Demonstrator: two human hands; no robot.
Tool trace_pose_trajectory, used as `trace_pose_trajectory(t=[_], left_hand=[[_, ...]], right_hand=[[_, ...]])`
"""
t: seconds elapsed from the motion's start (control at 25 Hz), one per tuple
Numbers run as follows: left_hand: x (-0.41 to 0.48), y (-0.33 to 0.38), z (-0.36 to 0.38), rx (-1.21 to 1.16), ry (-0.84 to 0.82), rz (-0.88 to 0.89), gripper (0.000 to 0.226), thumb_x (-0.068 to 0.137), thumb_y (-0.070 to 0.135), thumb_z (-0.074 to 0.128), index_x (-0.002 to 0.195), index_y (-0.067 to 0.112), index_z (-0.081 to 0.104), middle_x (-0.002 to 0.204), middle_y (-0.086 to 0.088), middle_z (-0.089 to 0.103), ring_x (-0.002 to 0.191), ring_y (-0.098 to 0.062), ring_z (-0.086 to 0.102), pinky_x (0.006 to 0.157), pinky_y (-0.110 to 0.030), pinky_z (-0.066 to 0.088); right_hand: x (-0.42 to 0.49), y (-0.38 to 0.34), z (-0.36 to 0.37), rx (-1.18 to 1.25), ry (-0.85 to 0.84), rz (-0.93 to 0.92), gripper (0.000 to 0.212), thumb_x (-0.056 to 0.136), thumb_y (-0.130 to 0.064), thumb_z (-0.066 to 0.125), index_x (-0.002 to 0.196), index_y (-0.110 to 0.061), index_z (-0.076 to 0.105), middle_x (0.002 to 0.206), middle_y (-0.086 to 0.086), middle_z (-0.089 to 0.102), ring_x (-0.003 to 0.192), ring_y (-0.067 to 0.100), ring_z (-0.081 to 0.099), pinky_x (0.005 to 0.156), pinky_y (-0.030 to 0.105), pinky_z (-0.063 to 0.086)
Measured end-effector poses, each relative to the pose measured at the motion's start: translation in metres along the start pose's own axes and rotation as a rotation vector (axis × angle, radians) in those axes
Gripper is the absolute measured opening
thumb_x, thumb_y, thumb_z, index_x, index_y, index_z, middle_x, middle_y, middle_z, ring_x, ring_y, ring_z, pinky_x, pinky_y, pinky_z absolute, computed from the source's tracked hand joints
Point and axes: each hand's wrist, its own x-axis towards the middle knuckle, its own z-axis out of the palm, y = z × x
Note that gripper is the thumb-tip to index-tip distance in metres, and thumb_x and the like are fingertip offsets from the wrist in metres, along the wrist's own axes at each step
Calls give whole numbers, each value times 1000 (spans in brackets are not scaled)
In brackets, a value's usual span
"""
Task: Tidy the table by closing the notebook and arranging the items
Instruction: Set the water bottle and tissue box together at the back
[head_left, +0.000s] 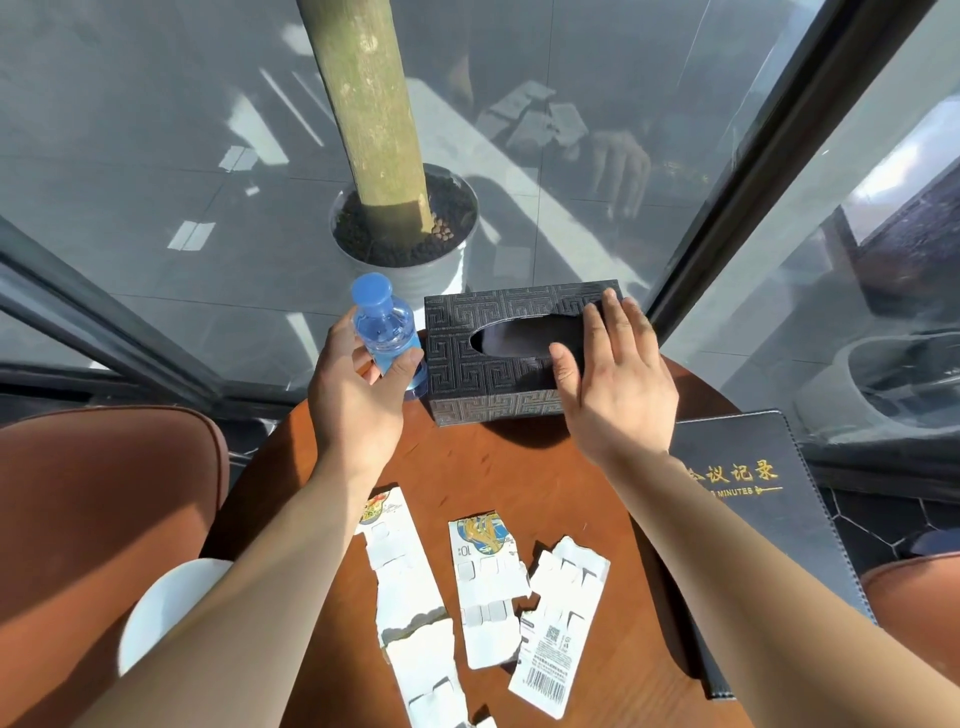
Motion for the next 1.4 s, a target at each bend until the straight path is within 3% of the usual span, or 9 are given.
trace_pose_trajectory(t=[0.12, 0.28, 0.48, 0.68, 0.84, 1.0, 1.12, 1.24, 1.4], left_hand=[[2, 1, 0, -25, 0, -7, 51, 82, 17, 76, 127, 24, 54, 115, 11, 63, 92, 19, 57, 79, -2, 43], [4, 3, -1, -15, 21, -10, 48, 82, 19, 76, 122, 31, 54, 107, 21, 62, 90, 21, 56, 74, 0, 41], [4, 5, 0, -15, 0, -24, 50, 83, 20, 76, 127, 28, 53, 114, 12, 64, 98, 3, 61, 84, -12, 47], [2, 6, 3, -14, -17, -36, 53, 83, 18, 75, 131, 20, 52, 110, 14, 62, 90, 20, 57, 79, -3, 43], [-4, 10, -2, -7, -37, -76, 56, 84, 21, 75, 134, 17, 50, 119, 5, 63, 102, 2, 61, 90, -15, 47], [-51, 1, -19, 148, 67, -151, 53, 86, 21, 71, 135, 20, 51, 128, -4, 60, 113, -14, 58, 94, -26, 47], [-103, -12, -38, 341, 14, -88, 48, 85, 13, 71, 130, 21, 58, 129, -4, 58, 111, -22, 60, 90, -36, 53], [-129, -23, -51, 573, -80, 53, 53, 78, 11, 77, 128, 13, 60, 128, -10, 59, 117, -31, 56, 92, -42, 53], [-132, -30, -59, 847, -270, 115, 73, 74, 34, 82, 138, 14, 53, 140, -14, 55, 129, -36, 48, 97, -49, 49]], right_hand=[[-2, 1, 6, 11, 104, -16, 59, 101, -47, 37, 140, -6, 54, 152, 12, 49, 143, 31, 41, 110, 41, 41], [0, 1, 9, 13, 147, -20, 56, 100, -44, 39, 137, -6, 57, 149, 12, 52, 140, 32, 44, 107, 42, 45], [0, 2, 11, 17, 154, -16, 56, 99, -43, 40, 137, -6, 57, 149, 11, 52, 140, 33, 45, 106, 41, 45], [0, 2, 10, 15, 117, -13, 57, 99, -44, 38, 138, -6, 56, 150, 11, 50, 140, 33, 44, 106, 41, 45], [0, 1, 5, 32, 26, 12, 61, 99, -48, 35, 143, -9, 51, 155, 9, 45, 144, 30, 37, 109, 43, 42], [2, 1, -8, 99, -80, -7, 64, 101, -54, 34, 147, -10, 45, 161, 7, 34, 149, 29, 26, 119, 47, 29], [-18, 1, -25, 158, -14, -76, 60, 101, -52, 41, 144, -10, 47, 161, 9, 33, 147, 31, 26, 121, 49, 22], [-68, 0, -41, 310, 8, -168, 50, 101, -40, 51, 138, -7, 53, 154, 11, 42, 141, 34, 35, 117, 50, 29], [-170, 3, -56, 466, -78, -148, 39, 101, -32, 51, 133, -9, 56, 144, 6, 52, 133, 27, 45, 103, 46, 45]])
